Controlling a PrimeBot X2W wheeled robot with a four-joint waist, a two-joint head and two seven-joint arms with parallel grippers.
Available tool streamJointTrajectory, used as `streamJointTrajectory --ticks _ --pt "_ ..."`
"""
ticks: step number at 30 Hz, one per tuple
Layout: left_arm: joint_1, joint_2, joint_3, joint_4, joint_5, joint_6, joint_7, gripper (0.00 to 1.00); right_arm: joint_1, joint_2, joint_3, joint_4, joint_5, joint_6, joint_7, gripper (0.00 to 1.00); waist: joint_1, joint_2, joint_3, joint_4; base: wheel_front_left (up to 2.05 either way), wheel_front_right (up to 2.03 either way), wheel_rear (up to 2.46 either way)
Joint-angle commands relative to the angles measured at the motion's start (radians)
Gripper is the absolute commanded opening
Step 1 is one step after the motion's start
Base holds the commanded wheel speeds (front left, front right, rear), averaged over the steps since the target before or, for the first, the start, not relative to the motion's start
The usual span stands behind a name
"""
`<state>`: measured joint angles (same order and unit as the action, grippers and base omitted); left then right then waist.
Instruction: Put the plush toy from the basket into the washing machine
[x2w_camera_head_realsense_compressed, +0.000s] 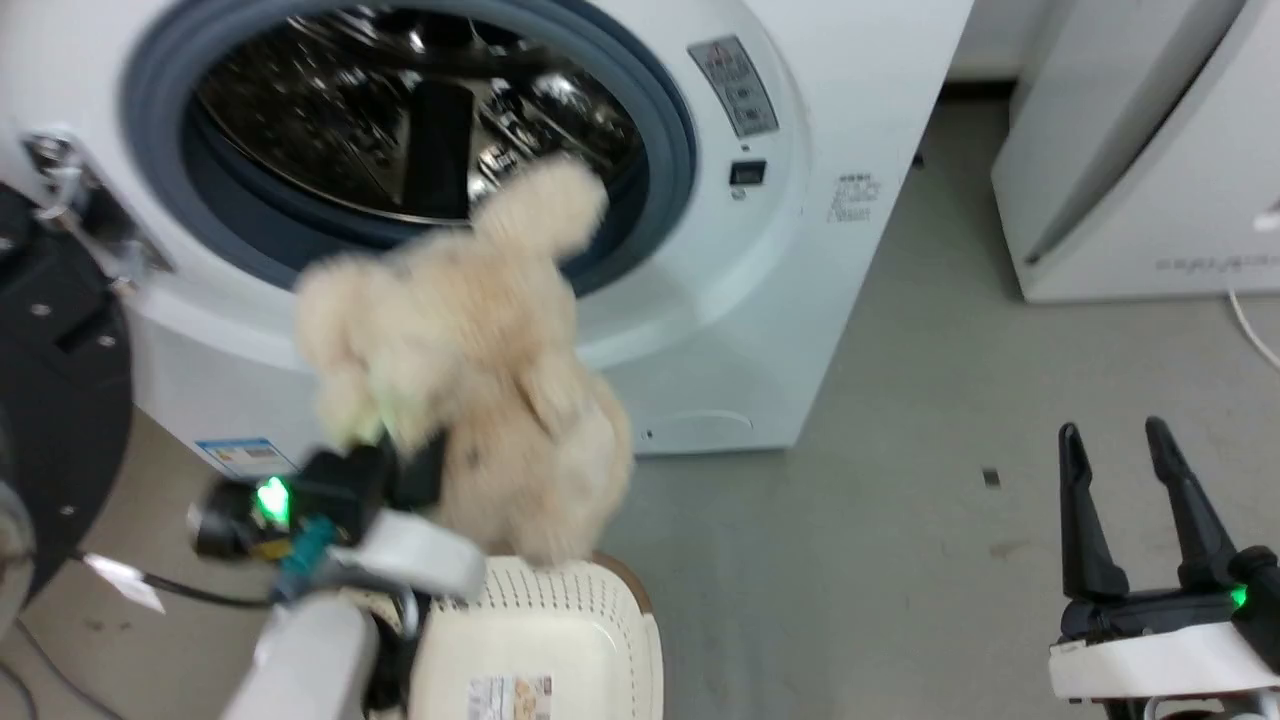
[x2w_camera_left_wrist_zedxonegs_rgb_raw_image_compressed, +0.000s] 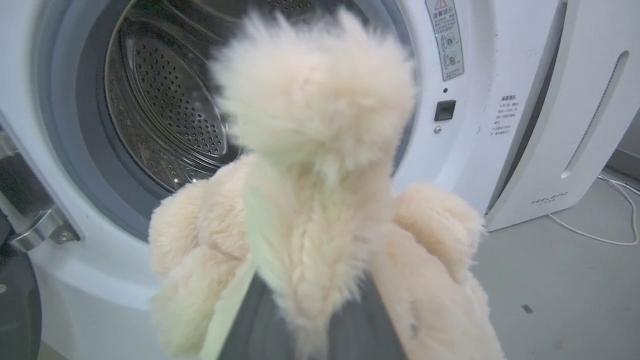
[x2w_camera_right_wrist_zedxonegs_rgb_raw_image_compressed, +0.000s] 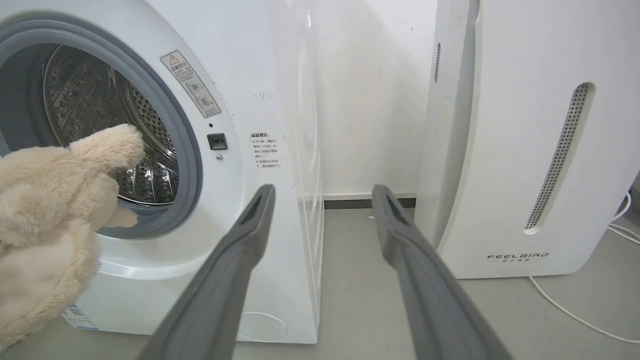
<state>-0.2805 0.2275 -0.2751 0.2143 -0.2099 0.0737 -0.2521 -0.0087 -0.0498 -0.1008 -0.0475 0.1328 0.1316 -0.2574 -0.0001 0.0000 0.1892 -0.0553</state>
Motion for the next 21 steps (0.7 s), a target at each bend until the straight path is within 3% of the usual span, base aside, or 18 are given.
streamJointTrajectory --ticks 1,13,21 --pt "-0.049 0.013 0.017 -0.026 0.008 0.005 -0.010 0.00 -0.017 0.000 -0.001 -0.011 0.002 -0.001 -0.004 1.00 0.0001 0.0000 0.054 -0.025 0.00 0.00 0.00" --pt "-0.393 0.118 0.097 -0.057 -0.002 -0.028 0.092 0.00 -0.115 0.000 0.008 -0.069 0.020 -0.001 -0.004 1.00 0.0001 0.0000 0.300 -0.118 0.00 0.00 0.00" --pt "-0.698 0.203 0.120 0.052 0.015 -0.067 0.185 0.00 -0.171 0.000 0.009 -0.101 0.047 -0.001 -0.004 1.00 0.0001 0.0000 0.469 -0.168 0.00 0.00 0.00"
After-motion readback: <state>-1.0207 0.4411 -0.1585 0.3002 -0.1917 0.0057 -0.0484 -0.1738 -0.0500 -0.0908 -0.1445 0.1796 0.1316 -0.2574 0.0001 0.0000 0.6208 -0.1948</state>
